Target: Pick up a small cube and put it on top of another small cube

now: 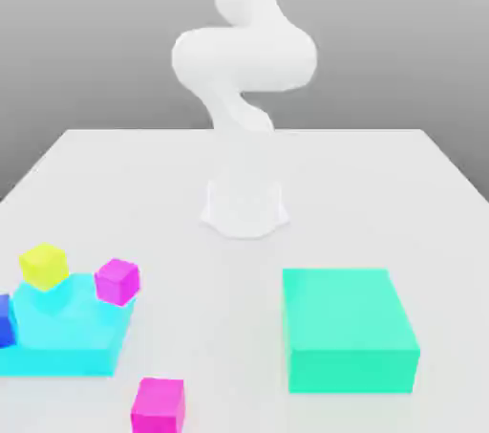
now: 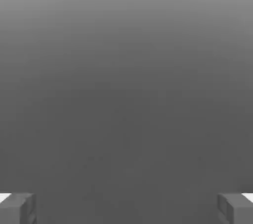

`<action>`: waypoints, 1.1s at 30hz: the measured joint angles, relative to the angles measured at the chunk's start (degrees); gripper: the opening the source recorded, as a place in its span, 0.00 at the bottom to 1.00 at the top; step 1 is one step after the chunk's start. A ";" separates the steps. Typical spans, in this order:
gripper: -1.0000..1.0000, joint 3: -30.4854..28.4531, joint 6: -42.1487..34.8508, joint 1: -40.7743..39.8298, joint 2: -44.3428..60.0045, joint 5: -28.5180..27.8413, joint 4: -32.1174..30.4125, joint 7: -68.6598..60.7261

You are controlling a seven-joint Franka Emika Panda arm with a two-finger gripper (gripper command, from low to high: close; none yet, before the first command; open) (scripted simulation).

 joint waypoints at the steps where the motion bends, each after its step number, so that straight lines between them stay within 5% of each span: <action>1: 0.50 -0.51 0.82 0.12 2.26 0.23 -0.25 -0.47; 17: 0.50 -6.73 12.86 0.27 35.68 4.71 -3.92 -8.21; 31: 0.50 -5.62 27.02 -4.17 64.59 7.75 -4.63 -13.32; 32: 0.00 -5.18 28.16 -4.52 66.04 8.19 -4.35 -13.65; 33: 0.00 -5.18 28.16 -4.52 66.04 8.19 -4.35 -13.65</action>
